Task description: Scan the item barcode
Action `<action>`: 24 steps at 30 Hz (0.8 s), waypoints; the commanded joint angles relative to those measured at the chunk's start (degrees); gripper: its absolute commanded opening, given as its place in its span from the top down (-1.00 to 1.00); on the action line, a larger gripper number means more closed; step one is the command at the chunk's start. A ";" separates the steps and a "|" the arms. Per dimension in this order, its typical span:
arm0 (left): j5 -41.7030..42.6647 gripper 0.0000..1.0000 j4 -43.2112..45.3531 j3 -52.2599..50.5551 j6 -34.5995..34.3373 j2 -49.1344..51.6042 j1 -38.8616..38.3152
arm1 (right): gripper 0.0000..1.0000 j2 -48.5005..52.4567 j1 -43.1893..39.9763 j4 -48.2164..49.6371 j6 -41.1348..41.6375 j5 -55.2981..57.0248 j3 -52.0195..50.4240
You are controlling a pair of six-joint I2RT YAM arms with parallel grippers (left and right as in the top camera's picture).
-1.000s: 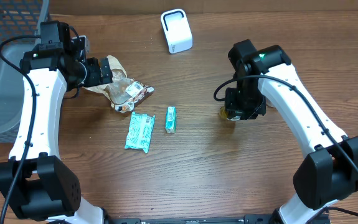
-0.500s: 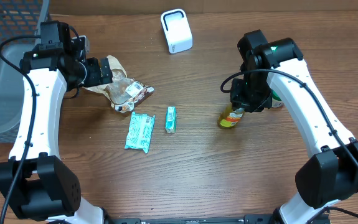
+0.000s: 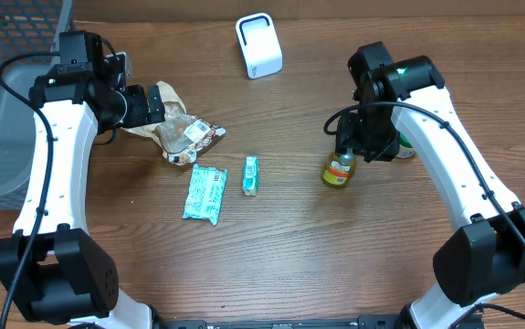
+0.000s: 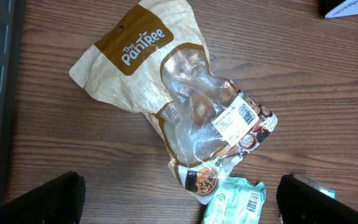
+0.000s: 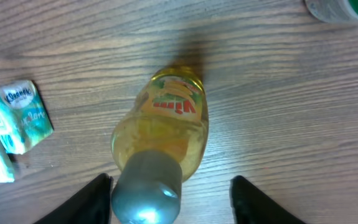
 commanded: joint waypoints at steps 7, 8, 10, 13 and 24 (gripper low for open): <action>0.66 -0.99 0.13 0.11 1.70 -0.22 -0.48 | -0.84 0.13 -0.15 1.51 -9.33 -0.11 1.95; 0.66 -0.99 0.13 0.11 1.73 -0.22 -0.48 | -0.84 0.13 -0.15 1.49 -11.82 -0.55 1.95; 0.66 -0.99 0.13 0.11 1.70 -0.22 -0.48 | -0.84 0.13 -0.15 1.57 -16.46 -1.07 1.84; 0.66 -0.99 0.11 0.11 1.73 -0.22 -0.48 | -0.83 0.13 -0.15 2.29 -23.41 -1.18 1.07; 0.66 -0.99 0.13 0.11 1.73 -0.22 -0.52 | -0.81 0.13 -0.15 5.99 -43.19 -6.08 -5.51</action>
